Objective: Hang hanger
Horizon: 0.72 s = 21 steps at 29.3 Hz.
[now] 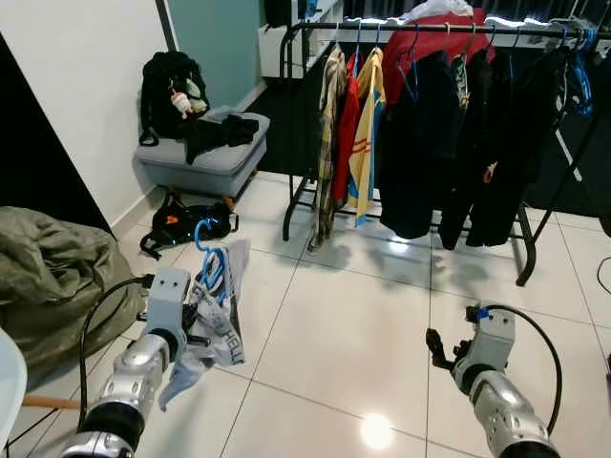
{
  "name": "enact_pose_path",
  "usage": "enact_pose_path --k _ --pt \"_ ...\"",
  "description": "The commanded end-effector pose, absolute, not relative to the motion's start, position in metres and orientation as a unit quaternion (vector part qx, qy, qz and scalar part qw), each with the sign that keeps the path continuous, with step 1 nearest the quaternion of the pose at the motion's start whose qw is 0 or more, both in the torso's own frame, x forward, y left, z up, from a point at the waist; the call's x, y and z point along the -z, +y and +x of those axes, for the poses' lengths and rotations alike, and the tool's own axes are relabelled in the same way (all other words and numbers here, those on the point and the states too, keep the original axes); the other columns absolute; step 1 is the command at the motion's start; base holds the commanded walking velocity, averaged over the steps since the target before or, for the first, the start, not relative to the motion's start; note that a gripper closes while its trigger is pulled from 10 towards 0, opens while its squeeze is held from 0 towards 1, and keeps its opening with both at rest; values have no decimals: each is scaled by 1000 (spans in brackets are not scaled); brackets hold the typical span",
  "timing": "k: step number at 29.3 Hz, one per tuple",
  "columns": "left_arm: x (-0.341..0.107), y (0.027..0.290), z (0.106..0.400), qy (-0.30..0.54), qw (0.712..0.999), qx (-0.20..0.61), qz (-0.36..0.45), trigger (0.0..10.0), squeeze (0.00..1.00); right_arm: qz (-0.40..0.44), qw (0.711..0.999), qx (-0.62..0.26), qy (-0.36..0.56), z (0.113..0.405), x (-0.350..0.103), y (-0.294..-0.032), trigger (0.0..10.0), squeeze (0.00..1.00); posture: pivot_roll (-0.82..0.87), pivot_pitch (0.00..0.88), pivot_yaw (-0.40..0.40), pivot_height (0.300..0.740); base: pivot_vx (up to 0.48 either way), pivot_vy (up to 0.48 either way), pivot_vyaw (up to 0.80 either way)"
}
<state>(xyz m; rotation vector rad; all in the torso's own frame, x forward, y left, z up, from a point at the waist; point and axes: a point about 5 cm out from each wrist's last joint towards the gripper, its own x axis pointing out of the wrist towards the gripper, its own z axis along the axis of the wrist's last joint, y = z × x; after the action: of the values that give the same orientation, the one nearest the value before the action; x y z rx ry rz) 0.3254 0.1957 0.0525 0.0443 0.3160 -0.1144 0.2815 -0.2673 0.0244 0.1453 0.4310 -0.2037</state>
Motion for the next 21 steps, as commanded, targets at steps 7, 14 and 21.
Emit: enact_pose_path --k 7,14,21 --pt "-52 201 324 147 987 48 31 10000 0 65 972 92 208 286 -23 -259 10000 0 -70 75 47 740 321 0 0" --pt "-57 199 329 136 988 56 38 10000 0 66 972 99 201 287 -25 -263 10000 0 -79 78 55 740 326 0 -298" --pt "-58 198 330 133 989 60 38 10000 0 68 974 106 189 288 -28 -267 10000 0 -87 80 62 740 328 0 -680"
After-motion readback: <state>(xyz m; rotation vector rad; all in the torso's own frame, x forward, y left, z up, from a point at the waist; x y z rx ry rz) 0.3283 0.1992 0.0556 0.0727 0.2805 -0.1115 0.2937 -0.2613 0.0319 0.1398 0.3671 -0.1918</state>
